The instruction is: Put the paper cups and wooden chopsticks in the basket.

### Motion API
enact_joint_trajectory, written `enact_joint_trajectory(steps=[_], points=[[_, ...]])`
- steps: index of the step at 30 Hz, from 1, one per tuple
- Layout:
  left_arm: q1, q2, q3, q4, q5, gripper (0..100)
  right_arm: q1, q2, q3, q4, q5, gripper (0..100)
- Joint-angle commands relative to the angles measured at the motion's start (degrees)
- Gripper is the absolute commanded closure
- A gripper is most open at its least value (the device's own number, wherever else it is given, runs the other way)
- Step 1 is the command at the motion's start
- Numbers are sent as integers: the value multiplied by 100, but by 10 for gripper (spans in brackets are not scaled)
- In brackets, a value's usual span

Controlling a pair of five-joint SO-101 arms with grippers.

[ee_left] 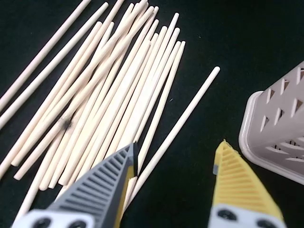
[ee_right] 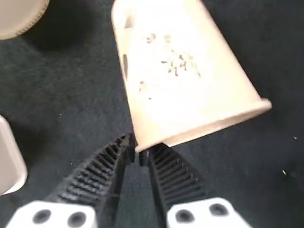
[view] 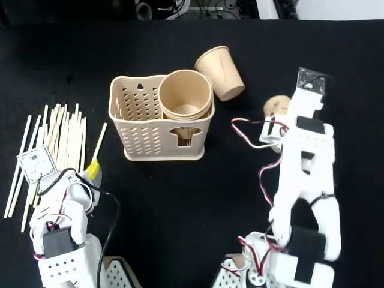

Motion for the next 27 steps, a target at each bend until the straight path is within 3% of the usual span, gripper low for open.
enact_joint_trajectory(steps=[1, 7, 12, 19, 27], points=[[75, -35, -31, -105, -88, 734, -26, -857, -356, 308, -9, 987], [75, -35, -31, -105, -88, 734, -53, -2431, -734, 1266, 589, 987], [75, -35, -31, -105, -88, 734, -79, -3081, -2132, 2585, 1196, 987], [75, -35, -31, -105, -88, 734, -1055, -2281, -5516, 4431, 2180, 987], [75, -35, -31, -105, -97, 734, -2154, -637, -6941, 4527, 2576, 987]])
